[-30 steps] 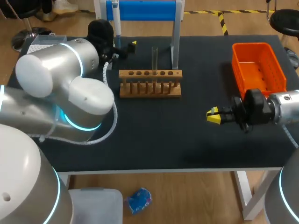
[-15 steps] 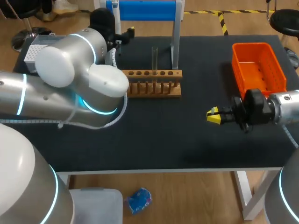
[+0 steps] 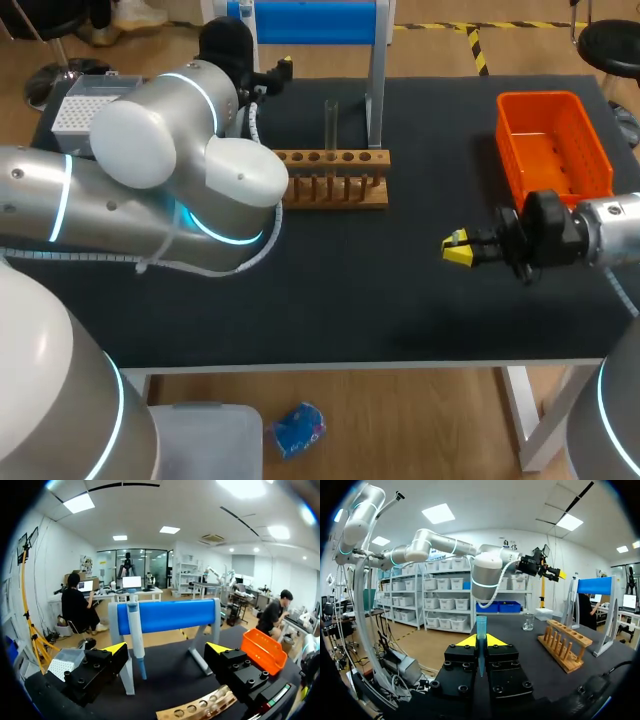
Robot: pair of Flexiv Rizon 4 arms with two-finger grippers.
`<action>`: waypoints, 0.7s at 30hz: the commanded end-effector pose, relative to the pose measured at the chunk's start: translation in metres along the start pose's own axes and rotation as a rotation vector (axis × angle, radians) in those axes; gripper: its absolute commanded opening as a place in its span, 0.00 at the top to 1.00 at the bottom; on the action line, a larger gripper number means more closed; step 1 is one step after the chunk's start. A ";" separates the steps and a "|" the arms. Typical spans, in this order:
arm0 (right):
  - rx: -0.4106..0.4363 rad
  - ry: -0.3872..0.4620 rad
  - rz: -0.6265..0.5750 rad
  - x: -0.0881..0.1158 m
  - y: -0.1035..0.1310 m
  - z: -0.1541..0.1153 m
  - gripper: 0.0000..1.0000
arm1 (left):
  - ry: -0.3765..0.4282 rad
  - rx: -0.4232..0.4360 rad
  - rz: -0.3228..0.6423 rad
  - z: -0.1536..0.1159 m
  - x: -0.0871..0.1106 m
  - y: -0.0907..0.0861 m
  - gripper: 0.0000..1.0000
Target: Invert the test tube, pick up the pipette, mount the tip to pipette, aspirate from beaker and dispense into the tube, eject the tip, return the pipette, and cap with the stopper.
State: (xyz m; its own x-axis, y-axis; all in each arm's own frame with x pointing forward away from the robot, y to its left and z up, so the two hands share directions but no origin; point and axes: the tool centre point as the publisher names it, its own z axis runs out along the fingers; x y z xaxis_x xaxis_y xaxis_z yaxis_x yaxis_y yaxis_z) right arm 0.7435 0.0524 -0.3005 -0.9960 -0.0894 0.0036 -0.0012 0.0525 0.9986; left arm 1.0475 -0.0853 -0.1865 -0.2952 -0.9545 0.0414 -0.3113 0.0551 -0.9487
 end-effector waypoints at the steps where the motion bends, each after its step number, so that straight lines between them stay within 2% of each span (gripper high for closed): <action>1: 0.001 -0.001 0.000 0.001 0.000 0.000 1.00 | -0.032 -0.002 -0.009 0.014 -0.004 -0.001 0.00; 5: 0.001 -0.001 0.000 0.001 0.000 0.000 1.00 | -0.081 -0.019 -0.007 0.028 -0.010 0.002 0.00; 9: 0.001 -0.001 0.000 0.001 0.000 0.000 1.00 | -0.082 -0.021 -0.014 0.038 -0.014 0.000 0.00; 10: 0.001 -0.001 0.000 0.001 0.000 0.000 1.00 | -0.090 -0.021 -0.016 0.041 -0.016 0.000 0.03; 11: 0.001 -0.001 0.000 0.001 0.000 0.000 1.00 | -0.092 -0.022 -0.016 0.043 -0.017 0.000 0.17; 12: 0.001 -0.001 0.000 0.001 0.000 0.000 1.00 | -0.096 -0.023 -0.018 0.046 -0.019 0.000 0.35; 13: 0.001 -0.001 0.000 0.001 0.000 0.000 1.00 | -0.102 -0.024 -0.020 0.048 -0.021 -0.001 0.47; 14: 0.001 -0.001 0.000 0.001 0.000 0.000 1.00 | -0.107 -0.027 -0.021 0.050 -0.022 -0.001 0.52; 21: 0.001 -0.001 0.000 0.001 0.000 0.000 1.00 | -0.129 -0.024 -0.003 0.063 -0.031 -0.004 0.53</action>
State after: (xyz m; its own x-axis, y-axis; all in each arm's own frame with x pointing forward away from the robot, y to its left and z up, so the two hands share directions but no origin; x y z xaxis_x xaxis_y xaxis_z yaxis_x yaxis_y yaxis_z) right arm 0.7434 0.0524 -0.3004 -0.9960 -0.0892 0.0035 -0.0012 0.0526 0.9986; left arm 1.1073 -0.0711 -0.2010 -0.1834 -0.9830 0.0040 -0.3365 0.0589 -0.9398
